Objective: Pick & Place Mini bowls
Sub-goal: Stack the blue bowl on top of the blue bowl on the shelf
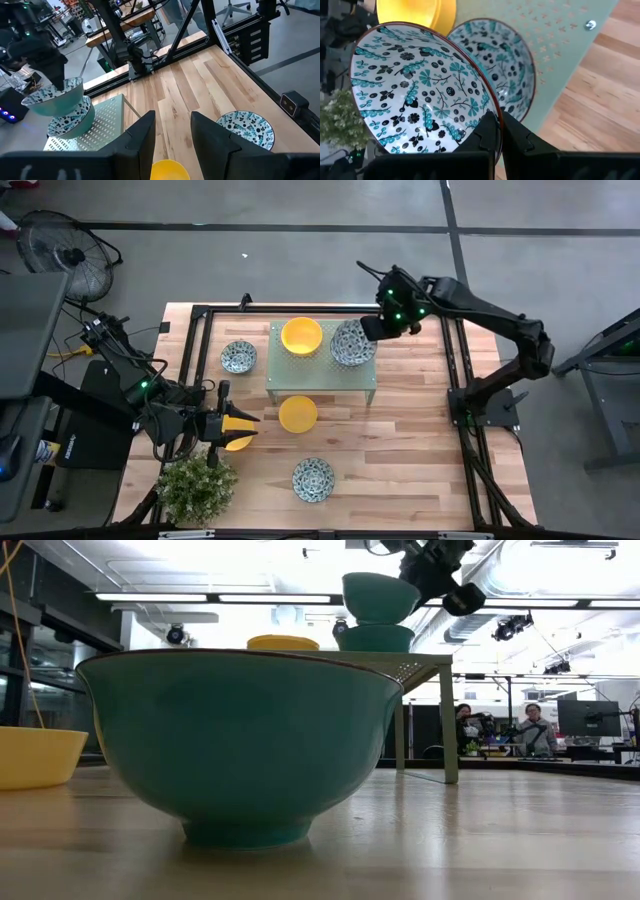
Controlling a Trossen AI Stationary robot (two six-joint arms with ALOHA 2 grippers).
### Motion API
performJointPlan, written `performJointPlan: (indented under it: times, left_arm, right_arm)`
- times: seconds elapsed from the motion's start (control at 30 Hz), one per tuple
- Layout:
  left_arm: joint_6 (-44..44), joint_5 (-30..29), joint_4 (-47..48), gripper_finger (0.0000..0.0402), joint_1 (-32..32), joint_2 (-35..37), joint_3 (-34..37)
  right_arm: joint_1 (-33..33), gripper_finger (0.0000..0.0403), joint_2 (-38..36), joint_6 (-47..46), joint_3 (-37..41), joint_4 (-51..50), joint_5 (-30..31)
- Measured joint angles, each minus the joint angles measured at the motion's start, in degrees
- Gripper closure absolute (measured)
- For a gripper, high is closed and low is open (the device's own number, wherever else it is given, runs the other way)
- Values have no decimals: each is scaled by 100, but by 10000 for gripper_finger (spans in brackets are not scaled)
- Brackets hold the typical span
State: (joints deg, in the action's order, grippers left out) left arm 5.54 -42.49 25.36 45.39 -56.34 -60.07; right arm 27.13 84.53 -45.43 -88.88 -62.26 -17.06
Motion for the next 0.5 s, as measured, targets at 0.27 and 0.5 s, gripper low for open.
performJointPlan:
  times: [0.27,0.5]
  left_arm:
    - [7,-1,9,280,0,0,0]
    - [30,15,17,280,2,0,0]
  right_arm:
    - [-21,403,58,-586,0,-20,8]
    - [-104,403,244,-923,0,-14,199]
